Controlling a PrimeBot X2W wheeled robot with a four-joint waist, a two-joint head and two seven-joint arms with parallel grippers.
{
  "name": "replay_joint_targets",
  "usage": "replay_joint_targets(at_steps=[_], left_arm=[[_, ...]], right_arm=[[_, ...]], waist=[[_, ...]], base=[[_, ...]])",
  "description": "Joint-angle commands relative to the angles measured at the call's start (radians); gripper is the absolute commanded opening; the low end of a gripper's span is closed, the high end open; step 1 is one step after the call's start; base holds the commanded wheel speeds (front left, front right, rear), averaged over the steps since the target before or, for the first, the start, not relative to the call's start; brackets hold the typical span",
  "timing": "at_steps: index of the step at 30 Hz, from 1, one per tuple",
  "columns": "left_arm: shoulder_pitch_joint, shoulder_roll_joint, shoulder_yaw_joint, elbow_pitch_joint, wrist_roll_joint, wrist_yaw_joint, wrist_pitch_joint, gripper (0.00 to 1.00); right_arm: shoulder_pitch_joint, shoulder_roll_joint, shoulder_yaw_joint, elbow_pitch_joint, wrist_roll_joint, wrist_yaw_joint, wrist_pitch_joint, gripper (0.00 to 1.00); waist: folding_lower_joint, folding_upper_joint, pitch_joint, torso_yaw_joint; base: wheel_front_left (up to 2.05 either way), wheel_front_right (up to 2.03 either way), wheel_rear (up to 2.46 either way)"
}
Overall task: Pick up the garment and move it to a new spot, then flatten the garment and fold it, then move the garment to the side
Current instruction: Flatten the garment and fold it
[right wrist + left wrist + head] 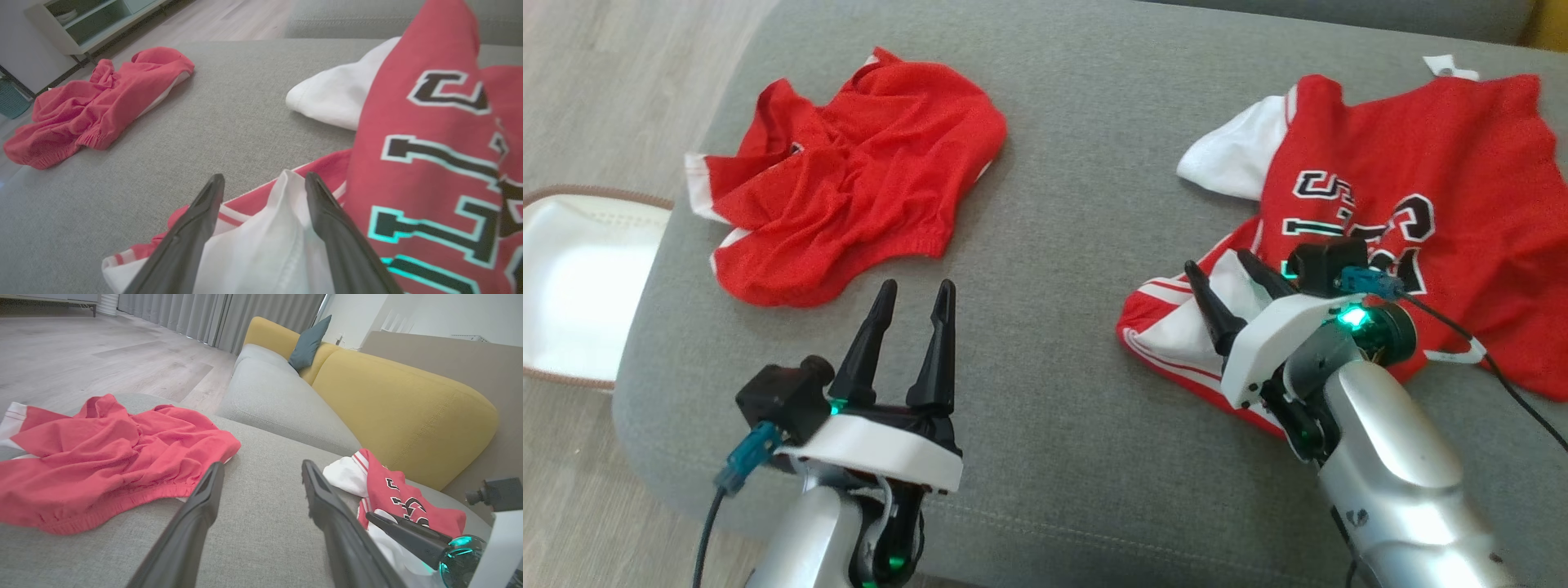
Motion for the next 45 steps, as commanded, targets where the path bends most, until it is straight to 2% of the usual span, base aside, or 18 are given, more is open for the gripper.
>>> replay_joint_targets(at_steps=[1,12,17,21,25,31,38,39,40,45], left_arm=[[-0.032,0.003,0.029,-0.032,-0.001,0.002,-0.005,1.00],[-0.028,0.003,0.033,-0.032,0.009,0.004,-0.005,1.00],[-0.031,0.003,0.031,-0.032,0.006,0.006,-0.005,1.00],[-0.024,0.003,0.032,-0.030,0.005,0.004,-0.005,1.00],[-0.019,0.003,0.037,-0.032,0.001,0.007,-0.005,1.00],[-0.014,0.003,0.044,-0.037,-0.002,0.010,-0.005,1.00],[-0.014,0.003,0.037,-0.035,-0.003,0.011,-0.005,1.00],[-0.014,0.003,0.036,-0.034,-0.002,0.010,-0.005,1.00],[-0.014,0.003,0.037,-0.034,-0.001,0.010,-0.005,1.00],[-0.007,0.003,0.052,-0.034,0.007,0.011,-0.005,1.00]], right_arm=[[-0.032,0.003,0.020,-0.020,0.007,0.008,-0.001,0.00],[-0.119,0.009,0.021,-0.016,0.102,0.008,-0.107,0.00],[-0.223,0.003,-0.015,-0.032,0.104,0.008,-0.189,0.00],[-0.317,0.007,-0.044,-0.062,0.084,0.008,-0.296,0.00],[-0.350,0.019,-0.014,-0.107,0.084,0.008,-0.330,0.00],[-0.245,0.031,0.260,-0.183,0.135,0.008,-0.278,0.00],[-0.120,0.033,0.514,-0.113,0.156,0.008,-0.248,0.00],[-0.113,0.033,0.539,-0.099,0.155,0.008,-0.248,0.33],[-0.108,0.033,0.562,-0.088,0.157,0.008,-0.251,1.00],[-0.107,0.033,0.630,-0.084,0.204,0.008,-0.276,1.00]], waist=[[0.0000,0.0000,0.002,0.005],[0.0000,0.0000,-0.014,-0.013],[0.0000,0.0000,-0.024,-0.016],[0.0000,0.0000,-0.036,-0.014],[0.0000,0.0000,-0.044,-0.013],[0.0000,0.0000,-0.049,-0.018],[0.0000,0.0000,-0.052,-0.020],[0.0000,0.0000,-0.053,-0.020],[0.0000,0.0000,-0.054,-0.021],[0.0000,0.0000,-0.064,-0.042]], base=[[0.00,0.00,0.00],[0.00,0.00,0.00],[0.00,0.00,0.00],[0.00,0.00,0.00],[0.00,0.00,0.00],[0.00,0.00,0.00],[0.00,0.00,0.00],[0.00,0.00,0.00],[0.00,0.00,0.00],[0.00,0.00,0.00]])
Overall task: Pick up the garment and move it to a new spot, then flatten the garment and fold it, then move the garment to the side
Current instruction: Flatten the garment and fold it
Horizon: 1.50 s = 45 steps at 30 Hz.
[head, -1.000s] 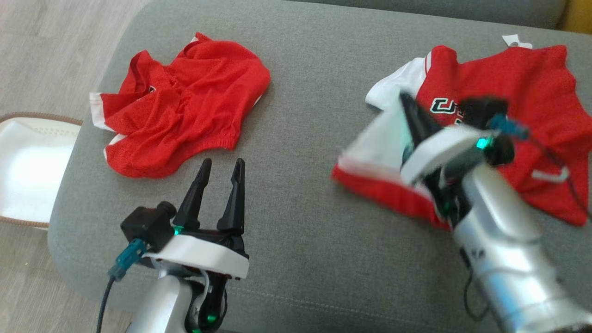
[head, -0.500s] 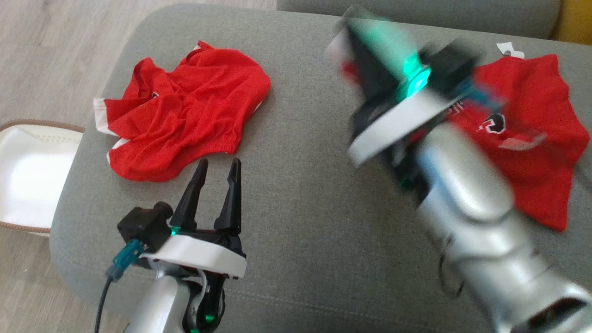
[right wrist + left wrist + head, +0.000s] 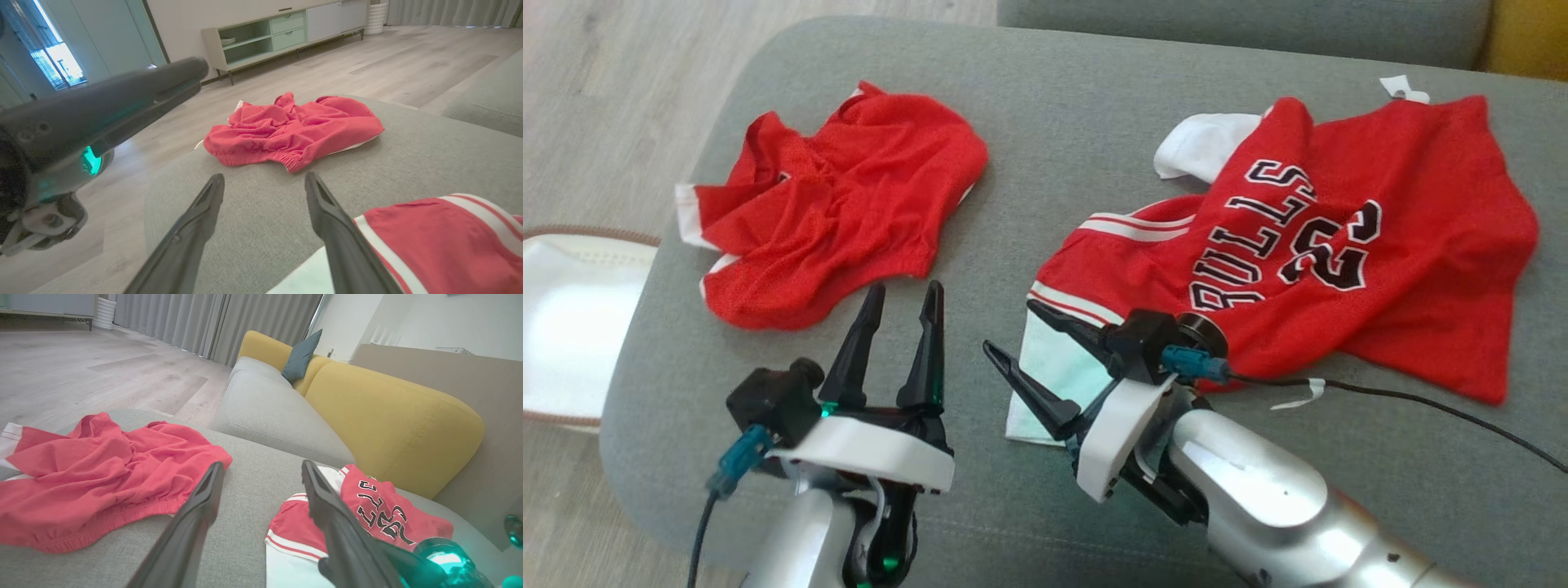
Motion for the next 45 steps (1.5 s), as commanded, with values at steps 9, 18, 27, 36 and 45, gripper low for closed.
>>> replay_joint_targets(at_steps=[9,18,27,36,45], left_arm=[[0.001,0.003,0.048,-0.043,0.010,0.004,-0.005,1.00],[0.016,0.003,0.037,-0.048,0.015,0.001,-0.005,1.00],[0.017,0.003,0.035,-0.024,0.022,-0.011,-0.005,1.00],[0.021,0.003,0.031,0.014,0.029,-0.017,-0.005,1.00],[0.012,0.003,-0.035,0.200,0.041,0.005,-0.001,1.00]], right_arm=[[-0.008,-0.017,-0.190,-0.048,-0.025,0.008,-0.043,1.00],[0.212,-0.026,-0.659,-0.226,-0.209,0.008,-0.082,1.00],[0.473,0.019,-0.884,-0.458,-0.278,0.008,-0.101,1.00],[0.553,0.019,-0.877,-0.516,-0.242,0.008,-0.106,1.00],[0.535,0.020,-0.916,-0.518,-0.249,0.008,-0.107,1.00]], waist=[[0.0000,0.0000,-0.039,-0.074],[0.0000,0.0000,-0.042,-0.145],[0.0000,0.0000,-0.018,-0.206],[0.0000,0.0000,-0.012,-0.230],[0.0000,0.0000,-0.011,-0.228]], base=[[0.00,0.00,0.00],[0.00,0.00,0.00],[0.00,0.00,0.00],[0.00,0.00,0.00],[0.00,0.00,0.00]])
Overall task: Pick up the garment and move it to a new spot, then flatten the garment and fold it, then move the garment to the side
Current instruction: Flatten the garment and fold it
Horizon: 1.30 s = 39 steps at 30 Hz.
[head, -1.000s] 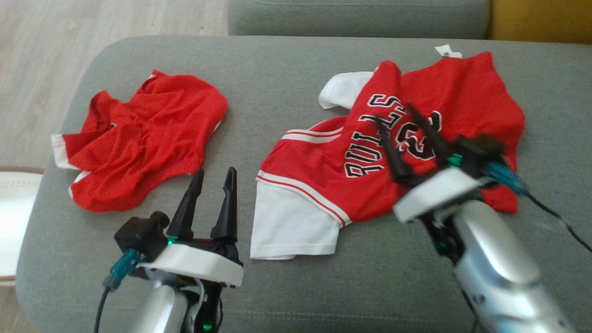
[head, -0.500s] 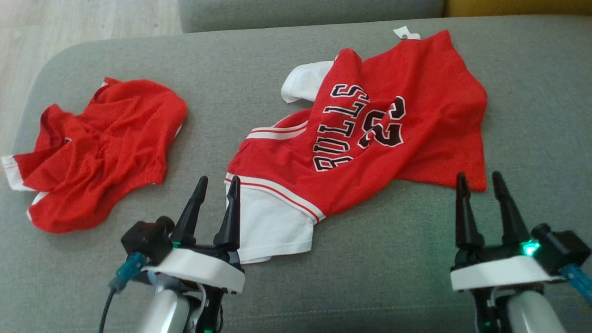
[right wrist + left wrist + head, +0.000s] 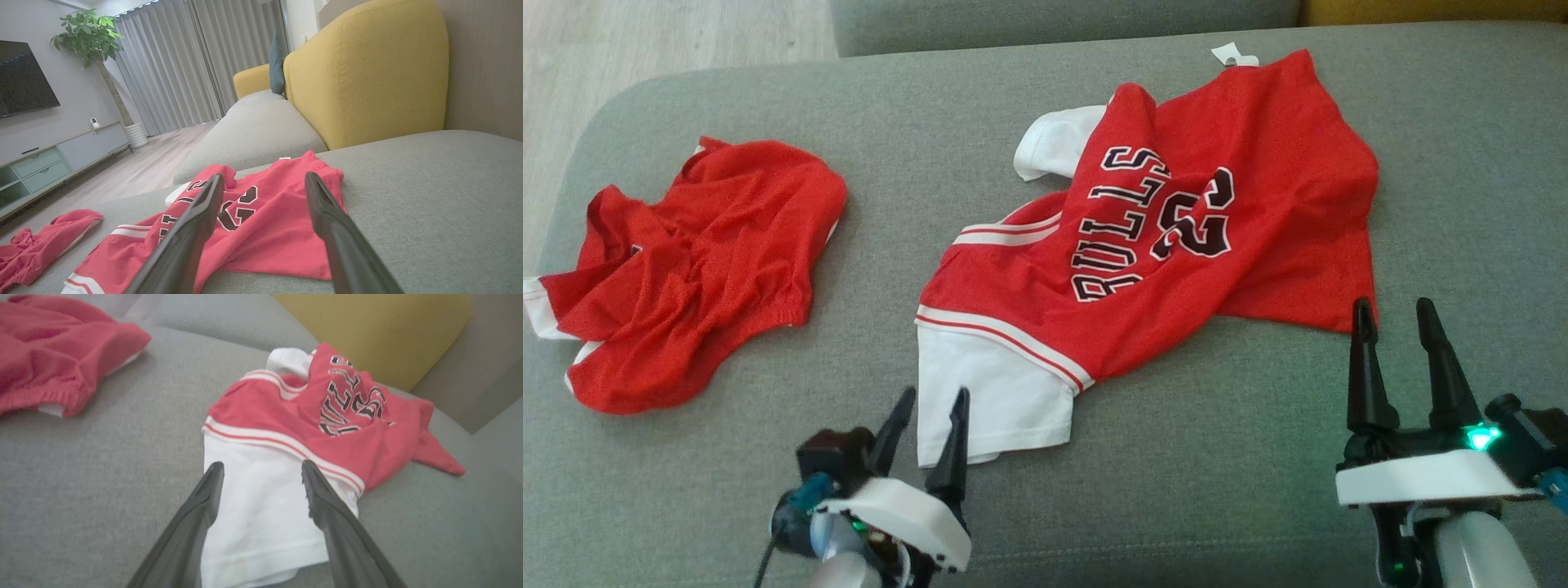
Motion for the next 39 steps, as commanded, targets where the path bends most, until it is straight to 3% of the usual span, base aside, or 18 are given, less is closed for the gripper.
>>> replay_joint_targets(at_steps=[1,3,12,24,26,31,39], left_arm=[[-0.034,0.003,0.015,0.007,0.013,0.011,0.002,1.00],[-0.055,0.003,-0.006,0.089,0.024,0.034,0.033,1.00],[-0.093,0.004,-0.010,0.184,0.032,0.080,0.066,1.00],[-0.133,0.006,-0.029,0.250,0.014,0.061,0.125,0.99],[-0.139,0.007,-0.032,0.256,0.011,0.056,0.135,0.00],[-0.147,0.009,-0.029,0.251,0.001,0.050,0.119,0.00],[-0.168,0.008,0.005,0.145,-0.002,0.050,0.012,0.00]], right_arm=[[-0.039,-0.005,0.017,-0.030,-0.005,0.008,-0.011,1.00],[-0.040,-0.005,0.012,-0.029,-0.009,0.008,-0.011,1.00],[-0.046,-0.005,0.018,-0.035,-0.012,0.008,-0.011,1.00],[-0.055,-0.005,0.045,-0.033,-0.012,0.008,-0.011,1.00],[-0.055,-0.005,0.042,-0.031,-0.010,0.008,-0.011,1.00],[-0.058,-0.005,0.024,-0.015,-0.011,0.008,-0.011,1.00],[-0.079,-0.005,-0.024,0.084,-0.028,0.008,-0.002,1.00]], waist=[[0.0000,0.0000,0.001,0.001],[0.0000,0.0000,0.005,0.002],[0.0000,0.0000,0.020,-0.005],[0.0000,0.0000,0.056,-0.027],[0.0000,0.0000,0.060,-0.029],[0.0000,0.0000,0.063,-0.029],[0.0000,0.0000,0.071,-0.011]], base=[[0.00,0.00,0.00],[0.00,0.00,0.00],[0.00,0.00,0.00],[0.00,0.00,0.00],[0.00,0.00,0.00],[0.00,0.00,0.00],[0.00,0.00,0.00]])
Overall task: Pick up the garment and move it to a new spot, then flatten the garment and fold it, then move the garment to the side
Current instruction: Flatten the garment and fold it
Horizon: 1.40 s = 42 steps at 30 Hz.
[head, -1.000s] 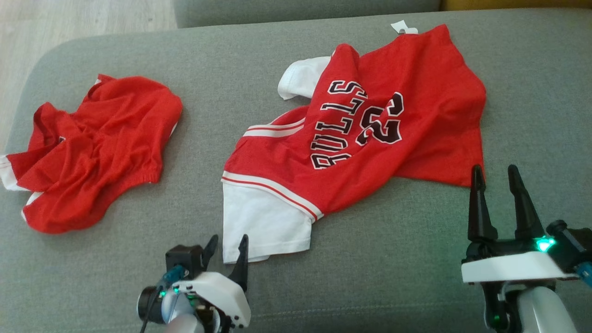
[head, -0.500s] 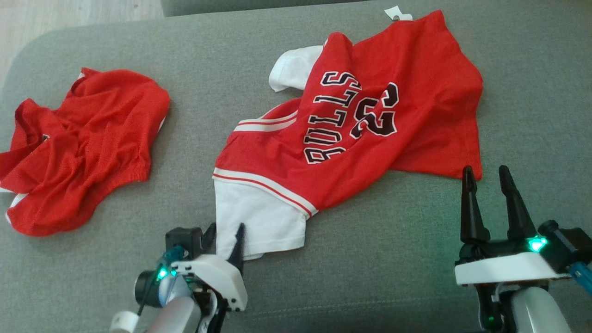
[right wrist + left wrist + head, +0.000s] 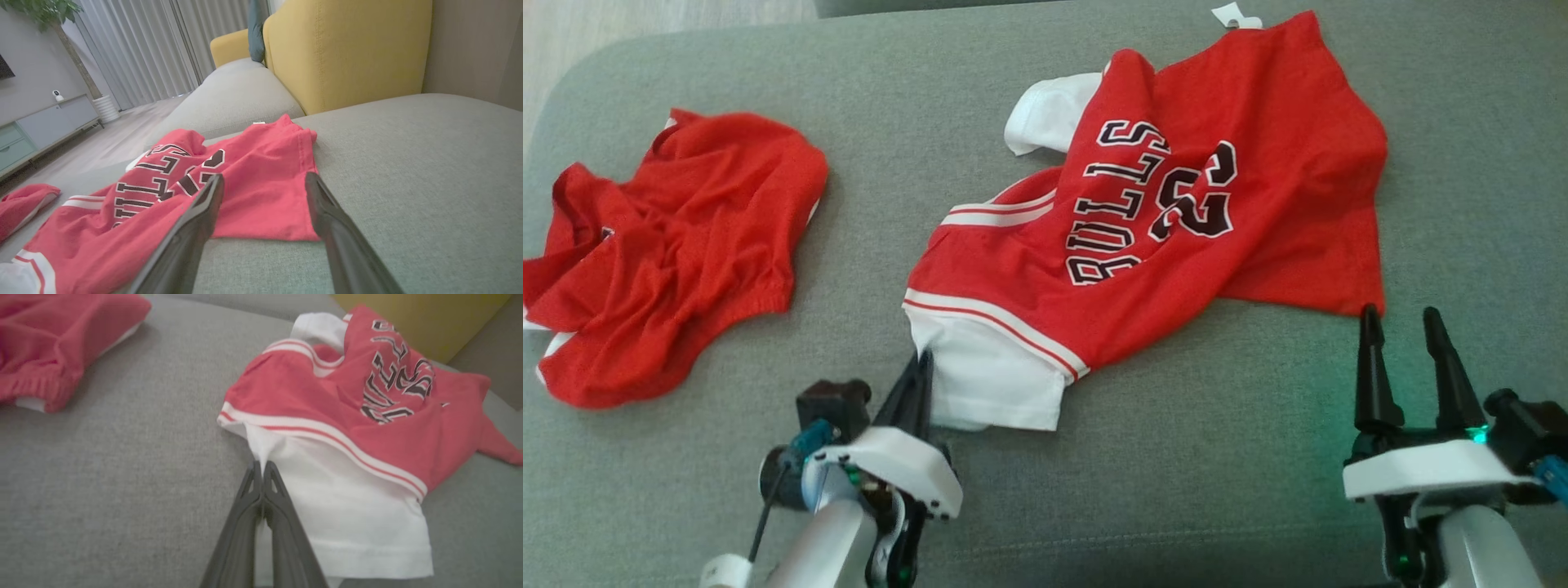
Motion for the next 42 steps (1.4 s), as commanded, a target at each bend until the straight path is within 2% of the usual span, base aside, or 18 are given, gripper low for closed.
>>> replay_joint_targets(at_steps=[1,13,26,32,33,34,38,42], left_arm=[[-0.033,0.004,0.042,-0.044,0.003,0.000,-0.014,0.00],[0.002,0.000,0.123,-0.349,0.067,-0.033,-0.025,0.00],[0.012,-0.001,0.107,-0.395,0.057,-0.041,-0.026,0.00],[0.010,-0.001,0.108,-0.396,0.057,-0.042,-0.026,0.00],[0.009,-0.001,0.109,-0.395,0.057,-0.042,-0.026,0.00],[0.008,-0.001,0.111,-0.395,0.058,-0.043,-0.026,0.00],[0.012,-0.001,0.134,-0.407,0.027,-0.045,-0.026,0.00],[-0.016,-0.001,0.159,-0.436,-0.011,-0.063,-0.026,0.00]], right_arm=[[-0.040,-0.005,0.014,-0.018,-0.006,0.008,0.000,1.00],[-0.182,-0.005,-0.060,0.200,0.046,0.008,0.042,1.00],[-0.352,-0.005,-0.161,0.512,0.025,0.008,0.034,1.00],[-0.404,-0.005,-0.146,0.614,0.047,0.008,0.022,1.00],[-0.413,-0.005,-0.133,0.628,0.057,0.008,0.019,0.72],[-0.422,-0.005,-0.119,0.639,0.070,0.008,0.014,0.02],[-0.446,-0.005,-0.051,0.620,0.105,0.008,-0.002,0.00],[-0.470,-0.005,-0.045,0.517,0.070,0.008,0.000,0.00]], waist=[[0.0000,0.0000,0.002,0.004],[0.0000,0.0000,0.039,0.035],[0.0000,0.0000,0.073,0.061],[0.0000,0.0000,0.075,0.061],[0.0000,0.0000,0.073,0.060],[0.0000,0.0000,0.071,0.058],[0.0000,0.0000,0.047,0.040],[0.0000,0.0000,0.015,0.022]], base=[[0.00,0.00,0.00],[0.00,0.00,0.00],[0.00,0.00,0.00],[0.00,0.00,0.00],[0.00,0.00,0.00],[0.00,0.00,0.00],[0.00,0.00,0.00],[0.00,0.00,0.00]])
